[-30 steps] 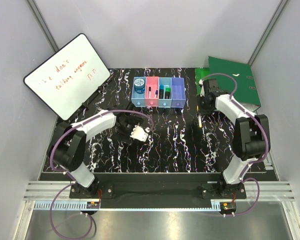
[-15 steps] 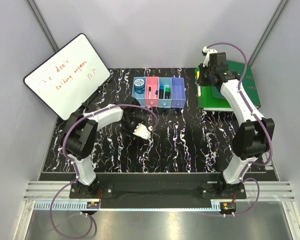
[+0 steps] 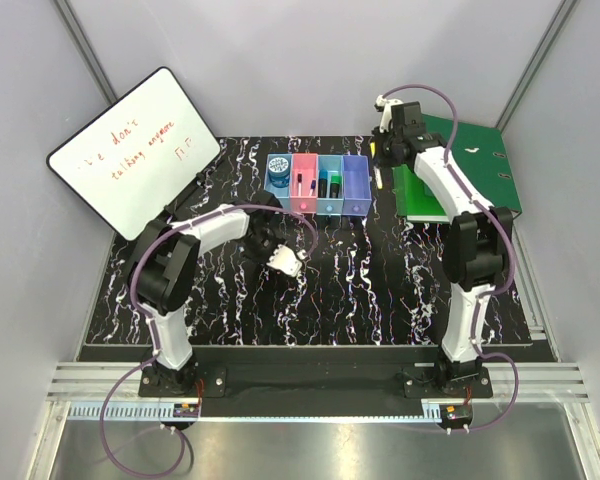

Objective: Sort the stationery into containers
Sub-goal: Pick up the pen from the center of the board.

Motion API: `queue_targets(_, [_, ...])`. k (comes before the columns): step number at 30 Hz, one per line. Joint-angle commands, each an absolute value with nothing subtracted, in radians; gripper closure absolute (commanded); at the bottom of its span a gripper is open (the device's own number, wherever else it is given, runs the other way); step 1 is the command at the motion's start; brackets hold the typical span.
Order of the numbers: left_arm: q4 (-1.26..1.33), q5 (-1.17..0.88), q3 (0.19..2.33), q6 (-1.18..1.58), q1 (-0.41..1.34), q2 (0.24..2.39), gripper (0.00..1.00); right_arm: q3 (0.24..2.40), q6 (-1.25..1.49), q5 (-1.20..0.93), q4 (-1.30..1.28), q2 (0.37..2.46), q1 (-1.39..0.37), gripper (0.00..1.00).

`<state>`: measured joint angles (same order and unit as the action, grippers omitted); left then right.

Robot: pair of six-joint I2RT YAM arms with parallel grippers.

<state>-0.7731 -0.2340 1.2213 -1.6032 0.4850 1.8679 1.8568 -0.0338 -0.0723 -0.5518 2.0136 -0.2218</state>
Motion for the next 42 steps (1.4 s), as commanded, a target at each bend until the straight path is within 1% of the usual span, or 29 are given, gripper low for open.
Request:
queue_targets(1, [-0.805,-0.255,1.221,-1.644,0.479,1.951,0.57,1.96,-0.054,-0.083,-0.518,2.066,-0.241,1.0])
queue_targets(3, [-0.833,-0.253,1.252,-1.655,0.479,1.968,0.56,1.999,-0.054,-0.081,-0.518,2.086,-0.244,1.0])
queue_targets(8, [-0.92,-0.245,1.318,-1.658,0.482,2.006,0.6,2.062,-0.051,-0.092,-0.517,2.143,-0.249,1.0])
queue_targets(10, [-0.931,-0.232,1.316,-1.661,0.486,2.011,0.62,2.077,-0.048,-0.092,-0.518,2.166,-0.252,1.0])
queue_targets(12, [-0.942,-0.221,1.31,-1.67,0.491,2.013,0.68,2.088,-0.041,-0.1,-0.518,2.187,-0.258,1.0])
queue_targets(14, [-0.946,-0.218,1.299,-1.666,0.494,2.011,0.71,2.108,-0.04,-0.104,-0.518,2.203,-0.27,1.0])
queue_targets(17, [-0.95,-0.221,1.298,-1.657,0.5,2.011,0.82,2.131,-0.034,-0.112,-0.518,2.236,-0.279,1.0])
queue_targets(18, [-0.95,-0.218,1.298,-1.651,0.502,2.011,0.91,2.134,-0.035,-0.113,-0.52,2.252,-0.281,1.0])
queue_targets(19, [-0.951,-0.219,1.307,-1.646,0.502,2.014,0.97,2.137,-0.037,-0.112,-0.52,2.259,-0.282,1.0])
queue_targets(20, [-0.95,-0.222,1.312,-1.638,0.502,2.014,1.0,2.135,-0.038,-0.112,-0.519,2.263,-0.287,1.0])
queue_targets(27, [-0.956,-0.281,1.393,-1.542,0.503,2.003,1.0,2.073,-0.037,-0.118,-0.518,2.27,-0.319,1.0])
queue_targets(38, [-1.009,-0.417,1.549,-1.39,0.503,1.905,1.0,1.953,-0.057,-0.089,-0.508,2.272,-0.325,0.99])
queue_targets(41, [-1.019,-0.442,1.585,-1.33,0.502,1.882,1.0,1.941,-0.066,-0.078,-0.503,2.275,-0.325,0.98])
queue_targets(42, [-1.019,-0.446,1.594,-1.315,0.502,1.878,1.0,1.939,-0.069,-0.075,-0.503,2.279,-0.324,0.96])
